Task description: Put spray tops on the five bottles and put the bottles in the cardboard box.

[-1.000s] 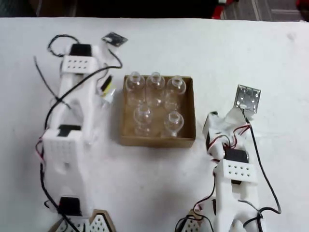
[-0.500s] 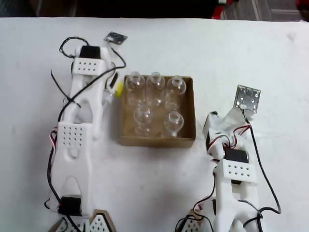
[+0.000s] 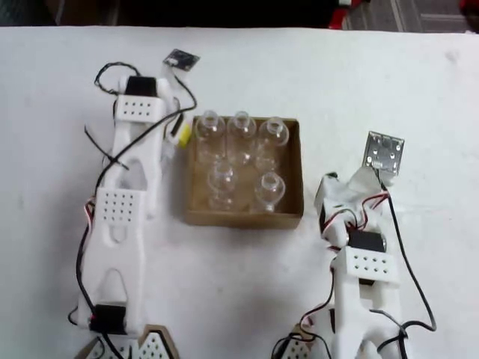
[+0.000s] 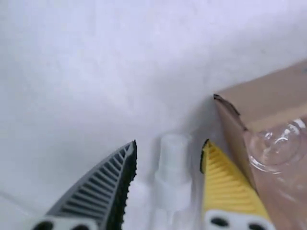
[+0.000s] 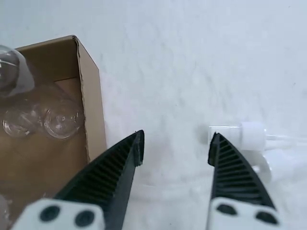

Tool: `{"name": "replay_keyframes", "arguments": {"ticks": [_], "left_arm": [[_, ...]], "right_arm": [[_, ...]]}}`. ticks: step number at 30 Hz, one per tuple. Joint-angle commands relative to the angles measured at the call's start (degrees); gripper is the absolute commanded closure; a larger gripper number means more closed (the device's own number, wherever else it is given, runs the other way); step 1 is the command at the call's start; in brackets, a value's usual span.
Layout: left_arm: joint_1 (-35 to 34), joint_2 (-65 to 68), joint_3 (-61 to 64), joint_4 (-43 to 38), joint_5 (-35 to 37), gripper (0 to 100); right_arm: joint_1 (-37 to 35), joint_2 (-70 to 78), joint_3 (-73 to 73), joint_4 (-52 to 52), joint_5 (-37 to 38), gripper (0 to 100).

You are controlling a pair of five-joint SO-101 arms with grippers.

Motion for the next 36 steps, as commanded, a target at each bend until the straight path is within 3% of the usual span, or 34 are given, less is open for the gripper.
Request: {"name": "replay_keyframes", "arguments": {"ticks": [1,8,15,25,29,36], "left_arm": [[-0.8,-0.2,-2.6,0.4,-0.8,80],[-0.8,1.1,-2.8,0.4,-0.5,80],[-1.2,0.7,-2.8,0.4,-0.5,97],[-1.2,-3.2,-9.1,5.8,-0.4,91],[-0.9,-8.4,-5.7,5.9,-0.4,91],[-0.7,-26.3,7.5,5.9,7.2,91]], "right_arm": [[0.0,0.0,-0.5,-1.1,0.8,80.0],[0.0,0.0,-0.4,-1.1,0.8,80.0],[0.0,0.0,-0.4,-1.1,0.8,80.0],[0.2,0.0,-0.4,-1.1,0.8,80.0],[0.2,0.0,-0.4,-1.1,0.8,80.0],[0.2,0.0,-0.5,-1.1,0.8,80.0]]}}
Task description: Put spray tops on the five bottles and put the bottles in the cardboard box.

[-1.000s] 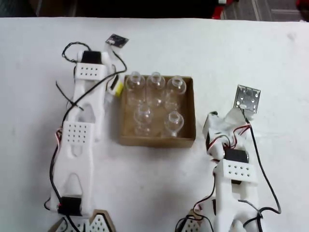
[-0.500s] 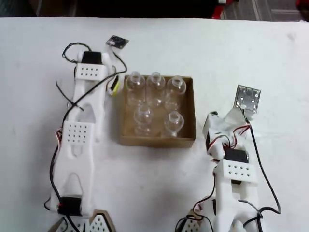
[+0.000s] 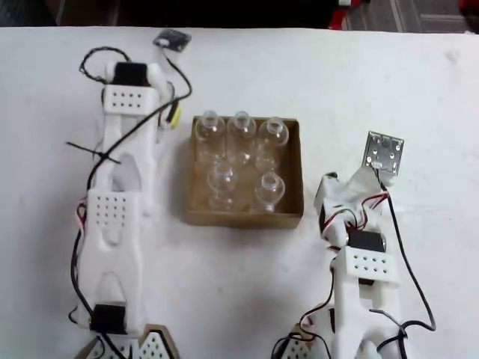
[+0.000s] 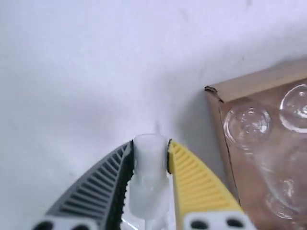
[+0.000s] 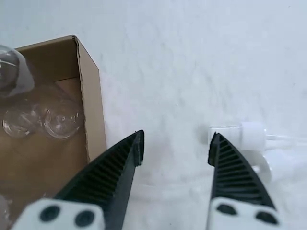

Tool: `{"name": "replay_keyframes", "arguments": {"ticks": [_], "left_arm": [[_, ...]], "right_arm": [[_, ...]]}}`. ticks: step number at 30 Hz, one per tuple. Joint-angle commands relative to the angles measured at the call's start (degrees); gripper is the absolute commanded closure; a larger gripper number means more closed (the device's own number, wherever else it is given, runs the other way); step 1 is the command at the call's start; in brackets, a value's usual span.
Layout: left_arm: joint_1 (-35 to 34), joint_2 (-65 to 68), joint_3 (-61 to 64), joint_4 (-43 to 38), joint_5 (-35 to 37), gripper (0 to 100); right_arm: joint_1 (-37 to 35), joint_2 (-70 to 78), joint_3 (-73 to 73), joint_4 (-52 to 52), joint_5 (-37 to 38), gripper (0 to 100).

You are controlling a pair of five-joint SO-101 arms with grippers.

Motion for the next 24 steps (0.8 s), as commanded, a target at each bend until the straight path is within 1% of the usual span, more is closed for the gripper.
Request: {"name": "replay_keyframes", "arguments": {"ticks": [1,4,7,13,15,17,19,22,24], "left_arm": [[-0.5,-17.2,7.1,0.6,3.9,91],[-0.2,-27.0,13.3,0.5,5.3,91],[1.5,-37.1,19.5,0.5,8.2,91],[9.2,-56.0,34.5,0.4,9.1,91],[11.8,-61.4,38.8,0.1,9.1,95],[13.1,-66.1,42.7,-2.3,9.4,98],[13.1,-70.3,46.7,-5.4,9.5,97],[13.6,-75.7,51.9,-12.4,9.7,98],[14.0,-79.0,54.6,-16.9,12.0,98]], "right_arm": [[0.2,-0.1,-0.5,-1.1,0.8,80.0],[0.3,-0.1,-0.5,-1.1,0.8,80.0],[0.3,-0.2,-0.5,-1.1,0.8,80.0],[0.4,-0.3,-0.4,-1.1,0.8,80.0],[0.4,-0.4,-0.4,-1.1,0.8,80.0],[0.4,-0.4,-0.4,-1.1,0.8,80.0],[0.4,-0.4,-0.4,-1.1,0.8,80.0],[0.4,-0.4,-0.4,-1.1,0.9,80.0],[0.4,-0.4,-0.4,-1.1,0.9,80.0]]}}
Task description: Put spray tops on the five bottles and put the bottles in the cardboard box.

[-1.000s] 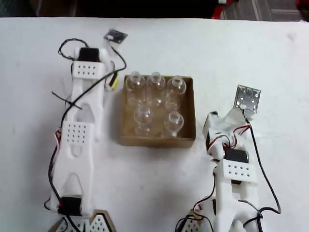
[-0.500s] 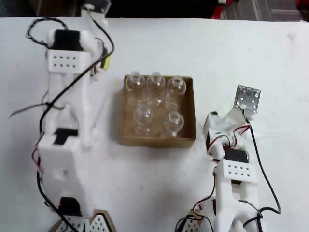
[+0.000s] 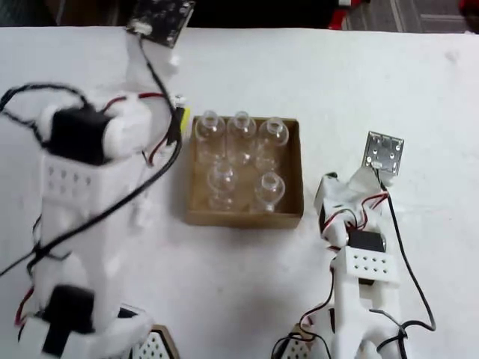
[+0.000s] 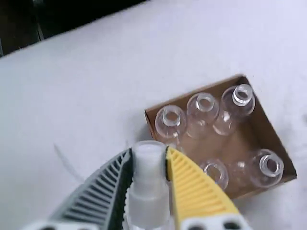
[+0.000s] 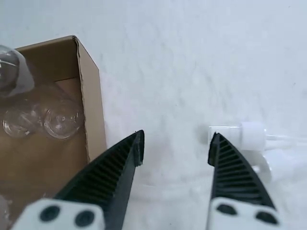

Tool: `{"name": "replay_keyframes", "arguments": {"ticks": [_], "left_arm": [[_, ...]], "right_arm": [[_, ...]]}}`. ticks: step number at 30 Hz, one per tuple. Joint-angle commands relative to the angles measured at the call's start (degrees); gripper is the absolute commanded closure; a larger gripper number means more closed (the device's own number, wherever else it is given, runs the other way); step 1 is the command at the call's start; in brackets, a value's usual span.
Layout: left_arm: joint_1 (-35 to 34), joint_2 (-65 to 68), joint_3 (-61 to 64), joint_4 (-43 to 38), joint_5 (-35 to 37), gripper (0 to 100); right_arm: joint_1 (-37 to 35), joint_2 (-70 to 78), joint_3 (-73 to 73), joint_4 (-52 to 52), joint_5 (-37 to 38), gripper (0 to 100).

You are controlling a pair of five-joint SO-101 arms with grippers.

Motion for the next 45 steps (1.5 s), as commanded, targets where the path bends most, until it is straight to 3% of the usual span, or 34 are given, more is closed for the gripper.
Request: {"name": "replay_keyframes", "arguments": {"ticks": [1,7,14,17,21,27,34,40,45], "left_arm": [[2.2,-9.5,5.0,-11.2,6.2,98],[3.1,-14.8,14.5,-28.5,22.2,98],[2.2,-15.2,32.1,-61.5,22.7,98],[1.9,-15.1,36.4,-70.3,21.1,98],[1.8,-14.9,38.3,-73.8,15.8,98],[0.6,-14.7,39.7,-80.4,15.4,98],[-4.3,-8.2,39.4,-81.0,15.8,98],[-3.9,-5.3,39.0,-81.1,15.9,98],[-2.5,-3.6,40.8,-89.3,15.4,98]], "right_arm": [[0.4,-0.4,-0.4,-1.1,0.9,80.0],[0.4,-0.4,-0.4,-1.1,0.9,80.0],[0.4,0.1,-0.2,-2.9,0.9,80.0],[0.4,0.1,0.8,-5.0,0.9,80.0],[0.2,0.1,1.6,-7.3,0.9,80.0],[0.3,0.1,1.6,-7.5,0.9,80.0],[0.4,0.1,1.7,-7.5,0.9,80.0],[0.4,0.1,1.7,-7.5,0.9,80.0],[0.4,0.1,1.7,-7.4,0.9,80.0]]}}
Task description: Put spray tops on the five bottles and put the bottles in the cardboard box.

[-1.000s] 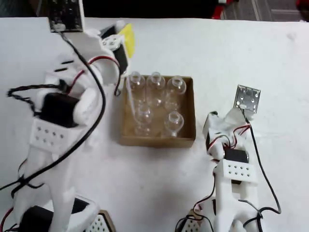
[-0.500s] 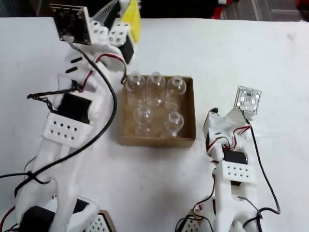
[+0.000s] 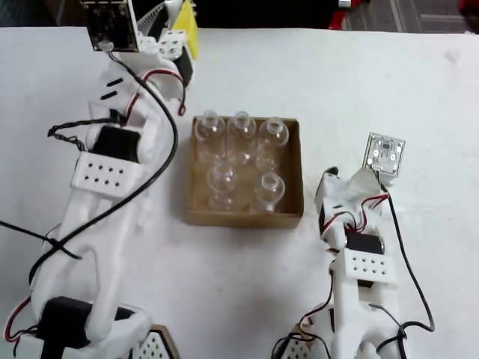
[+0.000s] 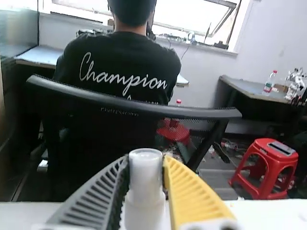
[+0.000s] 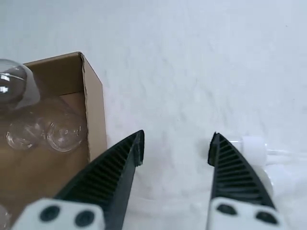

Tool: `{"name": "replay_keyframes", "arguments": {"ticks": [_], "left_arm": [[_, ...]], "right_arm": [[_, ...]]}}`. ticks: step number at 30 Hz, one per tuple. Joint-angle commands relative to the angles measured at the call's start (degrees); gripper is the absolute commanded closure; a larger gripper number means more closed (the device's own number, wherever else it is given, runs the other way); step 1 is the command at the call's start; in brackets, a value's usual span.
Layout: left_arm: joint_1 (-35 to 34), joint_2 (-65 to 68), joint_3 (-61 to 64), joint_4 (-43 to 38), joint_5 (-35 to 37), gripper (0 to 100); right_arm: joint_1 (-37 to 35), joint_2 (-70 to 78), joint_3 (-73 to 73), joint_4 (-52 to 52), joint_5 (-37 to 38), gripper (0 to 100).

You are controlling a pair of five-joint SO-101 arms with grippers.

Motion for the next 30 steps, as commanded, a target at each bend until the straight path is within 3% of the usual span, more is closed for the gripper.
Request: {"name": "replay_keyframes", "arguments": {"ticks": [1,30], "left_arm": [[1.1,1.4,0.7,-8.5,-0.7,98],[2.4,5.1,4.8,-10.0,-0.3,98]], "right_arm": [[0.4,0.1,-0.4,-1.3,0.9,80.0],[0.5,0.1,-0.4,-1.3,0.9,80.0]]}}
